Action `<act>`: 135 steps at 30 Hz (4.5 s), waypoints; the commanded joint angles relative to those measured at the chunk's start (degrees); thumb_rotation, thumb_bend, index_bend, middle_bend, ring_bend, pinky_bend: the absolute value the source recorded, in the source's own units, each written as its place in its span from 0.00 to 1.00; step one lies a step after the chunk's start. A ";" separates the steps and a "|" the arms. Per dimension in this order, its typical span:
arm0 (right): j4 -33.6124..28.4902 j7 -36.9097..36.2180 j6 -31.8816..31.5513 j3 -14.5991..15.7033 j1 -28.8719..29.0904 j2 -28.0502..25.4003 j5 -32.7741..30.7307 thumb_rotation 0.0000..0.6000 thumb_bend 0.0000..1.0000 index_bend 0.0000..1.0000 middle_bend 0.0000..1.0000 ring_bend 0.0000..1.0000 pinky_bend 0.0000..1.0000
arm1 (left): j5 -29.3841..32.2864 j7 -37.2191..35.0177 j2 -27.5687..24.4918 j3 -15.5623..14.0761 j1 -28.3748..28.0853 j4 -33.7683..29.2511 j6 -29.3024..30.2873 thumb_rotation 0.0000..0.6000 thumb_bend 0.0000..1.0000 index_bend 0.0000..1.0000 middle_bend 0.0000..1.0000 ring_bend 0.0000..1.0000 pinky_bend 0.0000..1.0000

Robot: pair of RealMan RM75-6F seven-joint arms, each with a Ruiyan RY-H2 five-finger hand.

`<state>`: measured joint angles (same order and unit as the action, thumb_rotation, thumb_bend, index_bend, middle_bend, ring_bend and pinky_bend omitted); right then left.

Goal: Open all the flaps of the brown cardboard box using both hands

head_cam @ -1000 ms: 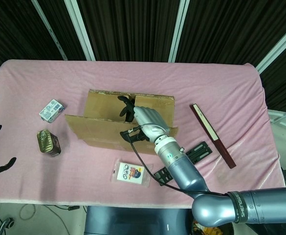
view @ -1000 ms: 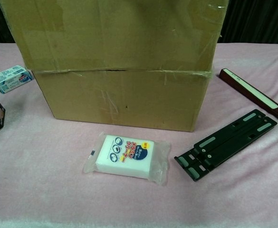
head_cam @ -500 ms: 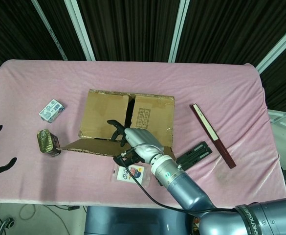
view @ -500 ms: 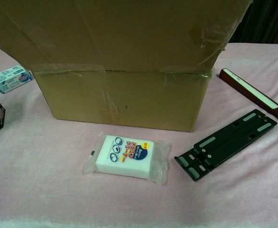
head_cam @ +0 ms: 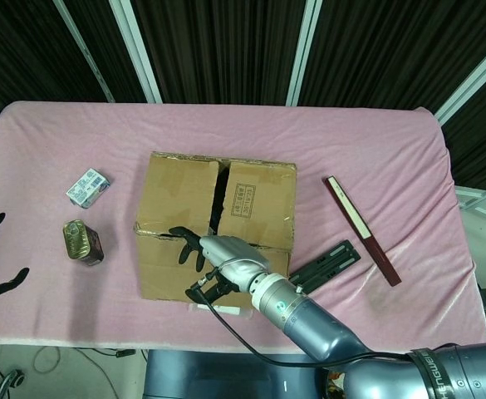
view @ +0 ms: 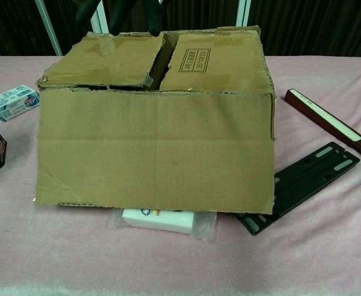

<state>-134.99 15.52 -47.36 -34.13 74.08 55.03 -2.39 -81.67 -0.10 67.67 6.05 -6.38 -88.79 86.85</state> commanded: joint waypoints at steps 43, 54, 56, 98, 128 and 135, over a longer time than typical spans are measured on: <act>25.97 -3.57 -38.69 30.52 -50.65 4.52 64.60 1.00 0.39 0.00 0.06 0.01 0.24 | 10.24 28.20 -12.66 8.98 -48.73 -15.87 -56.77 1.00 0.78 0.18 0.20 0.15 0.21; 26.54 -4.34 -36.84 28.13 -52.45 4.94 65.05 1.00 0.39 0.00 0.06 0.01 0.24 | 13.80 33.10 -1.95 6.49 -58.97 -7.50 -59.44 1.00 0.82 0.22 0.26 0.20 0.25; 26.55 -4.52 -36.46 27.77 -52.83 4.87 65.02 1.00 0.39 0.00 0.06 0.01 0.24 | 14.59 33.29 -0.45 5.85 -60.11 -6.37 -59.27 1.00 0.82 0.22 0.26 0.20 0.25; 26.01 -2.93 -33.31 23.92 -56.34 6.01 67.22 1.00 0.39 0.00 0.06 0.01 0.24 | 7.10 25.78 -26.88 2.36 -53.17 -20.78 -44.95 1.00 0.86 0.37 0.50 0.39 0.43; 25.34 -1.21 -31.61 22.82 -56.54 6.35 68.17 1.00 0.39 0.00 0.06 0.01 0.24 | 0.97 12.66 -33.32 -3.02 -26.88 -16.21 -23.88 1.00 0.37 0.13 0.17 0.12 0.17; 24.93 1.13 -27.22 21.27 -52.54 3.73 71.22 1.00 0.38 0.00 0.06 0.01 0.24 | 4.67 10.35 -21.50 -3.61 -14.65 -15.48 -6.32 1.00 0.16 0.00 0.00 0.00 0.03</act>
<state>-109.90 15.98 -75.65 -12.36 20.53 59.51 68.02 -78.69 11.58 40.31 2.89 -26.72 -105.05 73.15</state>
